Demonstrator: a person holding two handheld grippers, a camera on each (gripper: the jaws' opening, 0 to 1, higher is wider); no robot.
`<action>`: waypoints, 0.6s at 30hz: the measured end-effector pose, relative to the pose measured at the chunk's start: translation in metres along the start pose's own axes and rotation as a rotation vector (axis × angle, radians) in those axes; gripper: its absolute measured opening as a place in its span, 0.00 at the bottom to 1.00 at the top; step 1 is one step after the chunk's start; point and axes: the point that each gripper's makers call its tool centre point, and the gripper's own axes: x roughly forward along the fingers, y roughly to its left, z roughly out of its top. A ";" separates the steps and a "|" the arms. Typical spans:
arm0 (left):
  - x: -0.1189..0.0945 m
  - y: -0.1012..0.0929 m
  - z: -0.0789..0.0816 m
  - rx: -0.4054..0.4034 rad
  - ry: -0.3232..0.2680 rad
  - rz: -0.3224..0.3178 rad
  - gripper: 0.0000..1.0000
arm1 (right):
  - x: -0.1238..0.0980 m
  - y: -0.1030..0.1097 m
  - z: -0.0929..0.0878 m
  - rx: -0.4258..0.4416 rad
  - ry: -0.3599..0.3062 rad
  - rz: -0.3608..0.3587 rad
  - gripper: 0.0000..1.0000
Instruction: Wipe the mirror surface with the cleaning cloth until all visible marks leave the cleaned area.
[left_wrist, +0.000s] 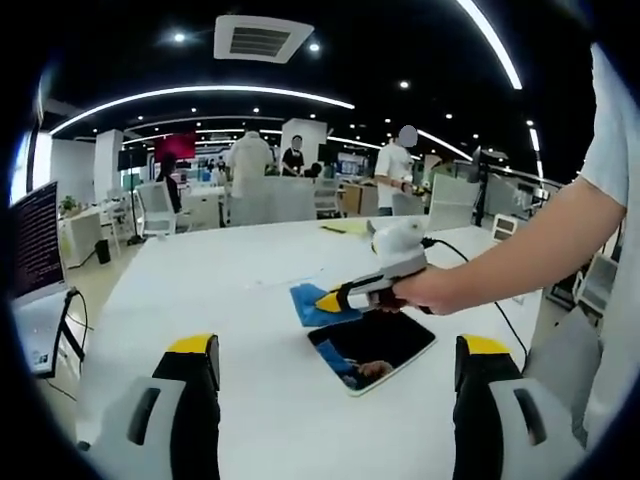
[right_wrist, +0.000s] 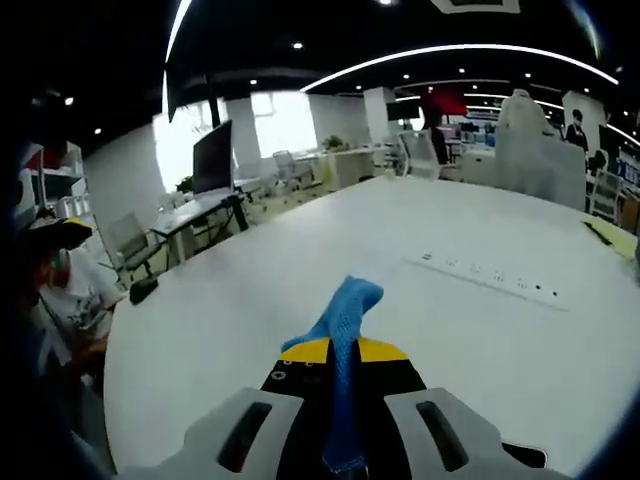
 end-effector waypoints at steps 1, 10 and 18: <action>0.000 0.001 0.000 0.001 0.000 0.002 0.99 | 0.001 0.000 0.000 0.001 0.000 0.002 0.03; 0.005 0.005 -0.009 0.000 0.024 0.009 0.99 | 0.013 -0.004 -0.004 0.022 0.004 0.004 0.03; 0.008 0.008 -0.014 -0.024 0.029 0.011 0.99 | 0.026 -0.013 -0.012 0.020 0.020 0.003 0.03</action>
